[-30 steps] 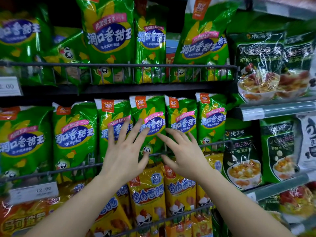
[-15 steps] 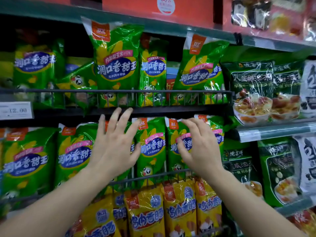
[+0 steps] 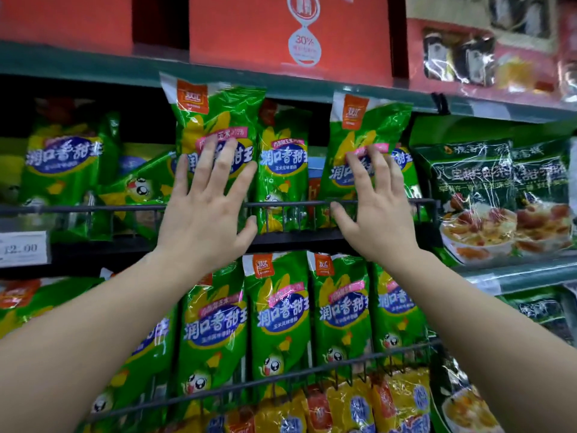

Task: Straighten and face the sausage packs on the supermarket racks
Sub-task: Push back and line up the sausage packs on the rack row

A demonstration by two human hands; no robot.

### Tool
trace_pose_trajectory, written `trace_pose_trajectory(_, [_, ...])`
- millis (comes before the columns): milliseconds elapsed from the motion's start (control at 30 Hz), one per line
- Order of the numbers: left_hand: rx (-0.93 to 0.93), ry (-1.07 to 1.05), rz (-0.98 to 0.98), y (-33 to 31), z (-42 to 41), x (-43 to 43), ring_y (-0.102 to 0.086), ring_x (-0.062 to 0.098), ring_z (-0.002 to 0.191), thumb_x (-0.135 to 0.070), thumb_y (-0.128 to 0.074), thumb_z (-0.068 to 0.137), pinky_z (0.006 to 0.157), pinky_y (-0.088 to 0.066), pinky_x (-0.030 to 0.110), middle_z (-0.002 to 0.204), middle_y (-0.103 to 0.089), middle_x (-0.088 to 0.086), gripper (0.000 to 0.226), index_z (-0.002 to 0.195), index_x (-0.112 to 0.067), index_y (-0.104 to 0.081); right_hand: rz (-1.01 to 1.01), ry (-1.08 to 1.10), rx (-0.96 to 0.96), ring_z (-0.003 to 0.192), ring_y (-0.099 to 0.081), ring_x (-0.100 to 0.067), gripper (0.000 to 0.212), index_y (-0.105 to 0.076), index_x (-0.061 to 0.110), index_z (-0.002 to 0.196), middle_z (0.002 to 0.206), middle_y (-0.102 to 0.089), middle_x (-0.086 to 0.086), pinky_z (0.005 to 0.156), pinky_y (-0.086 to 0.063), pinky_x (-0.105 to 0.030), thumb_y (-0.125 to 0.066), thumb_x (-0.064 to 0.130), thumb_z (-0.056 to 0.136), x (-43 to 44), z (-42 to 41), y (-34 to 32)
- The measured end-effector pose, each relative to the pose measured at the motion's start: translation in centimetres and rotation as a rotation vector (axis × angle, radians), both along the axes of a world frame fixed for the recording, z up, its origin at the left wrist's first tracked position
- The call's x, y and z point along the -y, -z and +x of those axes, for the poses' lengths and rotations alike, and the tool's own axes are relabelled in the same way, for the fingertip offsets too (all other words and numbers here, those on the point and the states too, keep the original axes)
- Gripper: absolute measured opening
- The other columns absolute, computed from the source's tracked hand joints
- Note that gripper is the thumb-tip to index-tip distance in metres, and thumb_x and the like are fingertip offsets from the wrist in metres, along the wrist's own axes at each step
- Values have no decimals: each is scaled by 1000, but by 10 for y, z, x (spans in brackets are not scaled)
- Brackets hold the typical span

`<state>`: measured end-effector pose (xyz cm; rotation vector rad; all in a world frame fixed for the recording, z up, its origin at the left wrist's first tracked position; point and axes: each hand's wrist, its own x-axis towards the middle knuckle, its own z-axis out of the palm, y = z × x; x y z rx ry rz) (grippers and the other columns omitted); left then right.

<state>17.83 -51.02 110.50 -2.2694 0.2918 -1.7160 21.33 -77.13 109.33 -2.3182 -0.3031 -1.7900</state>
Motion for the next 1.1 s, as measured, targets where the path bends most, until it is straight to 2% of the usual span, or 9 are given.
trace_pose_trajectory(167, [-11, 13, 9, -6, 10, -2, 2, 32, 151, -59, -33, 84, 118, -8, 62, 163, -8, 13, 79, 153, -21, -28, -15, 10, -159, 152, 6, -28, 75, -1, 36, 157, 166, 5, 1, 119, -18, -56, -36, 61, 96, -5, 14, -22])
trace_pose_trajectory(300, [-2, 28, 33, -8, 15, -8, 1, 31, 151, -62, -32, 85, 118, -9, 61, 164, -9, 11, 80, 154, -23, -25, -18, 14, -269, 152, 8, -24, 73, 0, 40, 156, 166, 7, 5, 116, -21, -60, -30, 67, 95, -11, 21, -39])
trace_pose_trajectory(400, [-22, 49, 30, -12, 19, -13, 2, 28, 152, -66, -27, 84, 119, -9, 58, 165, -7, 7, 83, 156, -25, -19, -27, 26, -352, 152, 9, -22, 74, -1, 40, 156, 166, 9, 7, 115, -17, -65, -28, 71, 94, -18, 25, -50])
trace_pose_trajectory(500, [-58, 81, 8, -20, 21, -10, 0, 25, 152, -70, -21, 82, 120, -6, 55, 164, -9, 3, 87, 156, -24, -18, -22, 44, -364, 152, 9, -22, 77, -3, 40, 156, 166, 8, 7, 114, -14, -66, -28, 74, 92, -22, 27, -53])
trace_pose_trajectory(667, [-92, 129, -19, -27, 22, -8, -2, 22, 152, -73, -21, 80, 121, -4, 53, 164, -11, 1, 91, 155, -23, -21, -19, 72, -335, 152, 2, -22, 78, -8, 40, 156, 166, 0, 7, 111, -22, -66, -29, 76, 90, -21, 22, -54])
trace_pose_trajectory(867, [-146, 150, -28, -30, 16, -8, 2, 19, 152, -75, -18, 79, 122, -2, 52, 165, -7, -1, 94, 156, -23, -14, -19, 73, -358, 152, 11, -24, 76, 1, 38, 156, 165, 11, 4, 115, -15, -66, -27, 70, 94, -27, 25, -47])
trace_pose_trajectory(967, [-168, 201, -18, -30, 9, -14, -1, 19, 152, -70, -27, 81, 122, -5, 49, 164, -11, -1, 90, 155, -20, -17, 34, 50, -329, 152, 6, -26, 67, -5, 35, 157, 166, 8, 2, 114, -20, -65, -29, 59, 99, -34, 24, -40])
trace_pose_trajectory(1100, [-159, 279, -19, -30, -1, -30, -17, 21, 149, -54, -42, 83, 122, -16, 40, 159, -28, 5, 79, 151, -15, -29, 120, 40, -177, 146, -19, -34, 59, -31, 22, 150, 161, -20, -11, 110, -31, -61, -41, 47, 98, -50, 18, -27])
